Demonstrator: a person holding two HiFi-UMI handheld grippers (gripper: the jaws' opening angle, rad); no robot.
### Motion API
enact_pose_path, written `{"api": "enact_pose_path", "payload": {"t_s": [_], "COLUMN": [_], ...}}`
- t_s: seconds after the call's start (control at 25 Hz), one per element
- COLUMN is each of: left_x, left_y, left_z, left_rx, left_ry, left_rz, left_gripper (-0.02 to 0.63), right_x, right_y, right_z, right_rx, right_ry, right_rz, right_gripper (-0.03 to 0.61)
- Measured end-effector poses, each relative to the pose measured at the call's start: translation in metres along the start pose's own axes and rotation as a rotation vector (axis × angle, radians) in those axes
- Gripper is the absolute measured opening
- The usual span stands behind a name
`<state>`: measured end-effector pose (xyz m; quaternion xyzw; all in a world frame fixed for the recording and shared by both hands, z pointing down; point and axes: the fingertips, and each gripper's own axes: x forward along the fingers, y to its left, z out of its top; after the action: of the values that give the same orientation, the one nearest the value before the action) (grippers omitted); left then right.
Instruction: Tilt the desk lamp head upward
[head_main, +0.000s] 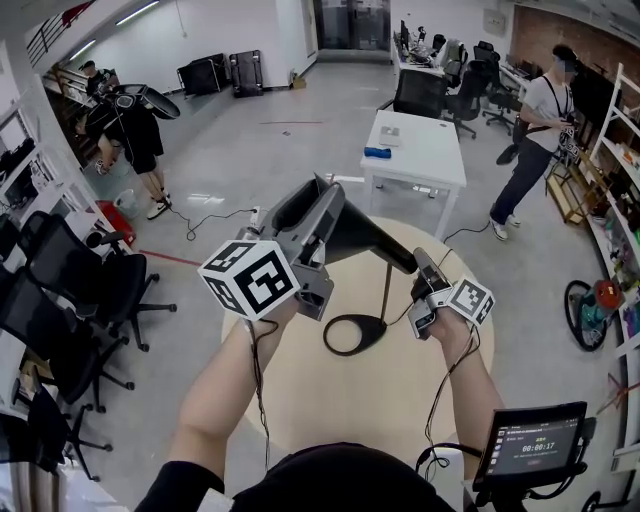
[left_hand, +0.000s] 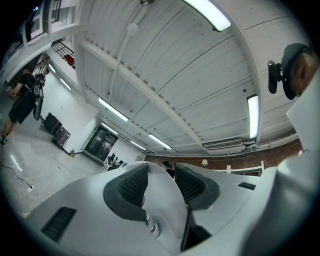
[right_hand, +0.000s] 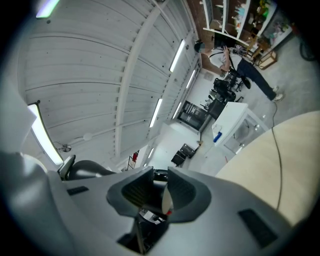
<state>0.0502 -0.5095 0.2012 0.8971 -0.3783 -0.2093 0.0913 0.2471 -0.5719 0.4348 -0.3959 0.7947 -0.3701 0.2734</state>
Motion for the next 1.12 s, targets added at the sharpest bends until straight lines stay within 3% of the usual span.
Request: {"api": "enact_pose_path", "payload": {"t_s": [0.16,0.36,0.52,0.72,0.8,0.92,1.12], "left_x": [-0.011,-0.052,-0.09,-0.145,-0.166,-0.195,-0.222], "left_y": [-0.001,0.0,0.007,0.019,0.019,0.013,0.01], "left_z": [0.002,-0.013,-0.068,-0.169,-0.205,-0.238,-0.266], "left_rx": [-0.011,-0.031,-0.036,-0.04,-0.07,-0.09,-0.111], "left_ry": [-0.001,-0.007,0.077,0.279,0.346,0.408,0.458], "left_rz": [-0.014,0.017,0.06,0.146,0.177,0.224,0.259], "left_gripper": [0.167,0.167,0.167,0.167,0.167,0.167,0.167], "right_x": [-0.003,-0.028,-0.044,-0.072,-0.085,-0.11,-0.146], "right_y": [0.005,0.005,0.006,0.023,0.028,0.031,0.023], "right_z": [0.003,0.021,0.004,-0.027,-0.044,-0.079,-0.132], "right_rx": [-0.092,-0.094,-0.121,-0.146,-0.199,-0.253,-0.224], "right_ry": [0.003,-0.143,-0.119,-0.052,0.003,0.08,0.149], "right_rz": [-0.018,-0.025,-0.062,-0.043,-0.048,-0.095,-0.163], "right_gripper": [0.089,0.089,0.089,0.089,0.089,0.089,0.089]}}
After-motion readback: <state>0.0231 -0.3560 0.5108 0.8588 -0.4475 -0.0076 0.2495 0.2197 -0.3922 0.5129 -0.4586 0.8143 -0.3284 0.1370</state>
